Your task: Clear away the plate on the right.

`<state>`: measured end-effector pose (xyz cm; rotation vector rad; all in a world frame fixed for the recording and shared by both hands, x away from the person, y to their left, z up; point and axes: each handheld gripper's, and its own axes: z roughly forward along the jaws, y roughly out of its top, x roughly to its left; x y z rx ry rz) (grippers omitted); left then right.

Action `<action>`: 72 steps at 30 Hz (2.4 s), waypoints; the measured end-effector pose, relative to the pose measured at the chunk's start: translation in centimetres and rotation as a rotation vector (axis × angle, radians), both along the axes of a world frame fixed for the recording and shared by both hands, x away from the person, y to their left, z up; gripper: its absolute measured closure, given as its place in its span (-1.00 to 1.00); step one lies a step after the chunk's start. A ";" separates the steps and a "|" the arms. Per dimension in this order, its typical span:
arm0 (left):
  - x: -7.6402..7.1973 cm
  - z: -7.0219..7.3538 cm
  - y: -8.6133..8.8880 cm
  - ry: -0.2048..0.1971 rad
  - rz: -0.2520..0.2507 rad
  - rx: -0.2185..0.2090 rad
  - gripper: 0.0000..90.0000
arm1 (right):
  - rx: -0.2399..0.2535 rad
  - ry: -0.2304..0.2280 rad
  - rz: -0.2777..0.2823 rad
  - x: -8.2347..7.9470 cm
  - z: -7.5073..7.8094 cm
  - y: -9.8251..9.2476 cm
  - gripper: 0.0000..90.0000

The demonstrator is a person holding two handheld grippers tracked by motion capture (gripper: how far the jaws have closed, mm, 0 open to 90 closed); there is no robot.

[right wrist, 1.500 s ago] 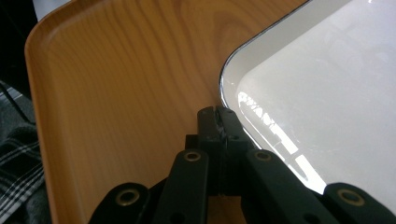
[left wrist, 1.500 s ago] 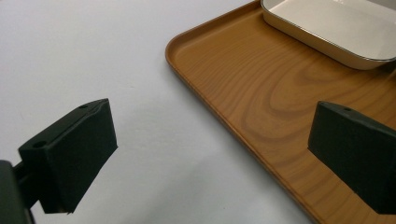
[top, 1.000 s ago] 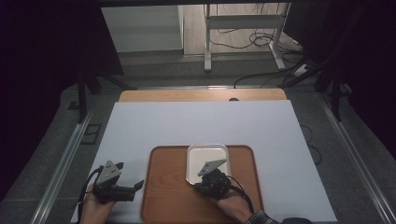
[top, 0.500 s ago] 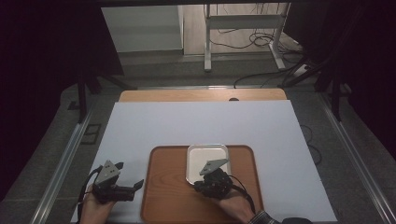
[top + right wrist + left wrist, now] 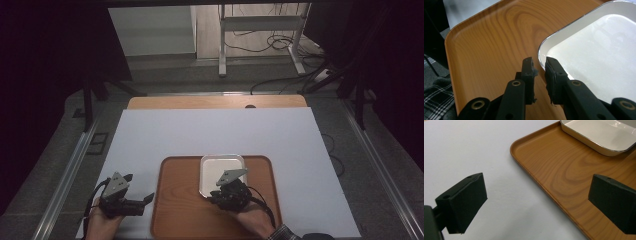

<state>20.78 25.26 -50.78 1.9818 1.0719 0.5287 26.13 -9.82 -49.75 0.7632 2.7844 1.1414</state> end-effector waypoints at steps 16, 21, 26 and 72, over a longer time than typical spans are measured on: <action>0.0 0.1 -0.1 0.027 -0.010 -0.017 -0.94 | 0.014 -0.030 -0.039 0.5 0.9 -1.2 0.46; 0.0 0.1 -0.2 0.032 -0.017 -0.028 -0.93 | 0.023 -0.035 -0.057 0.7 1.2 -1.7 0.36; 0.0 0.1 -0.2 0.033 -0.017 -0.038 -0.93 | 0.022 -0.051 -0.076 0.9 1.5 -2.2 0.23; -0.2 0.2 0.0 0.013 -0.007 -0.035 -0.95 | 0.044 -0.140 -0.196 2.1 3.0 -6.8 -0.44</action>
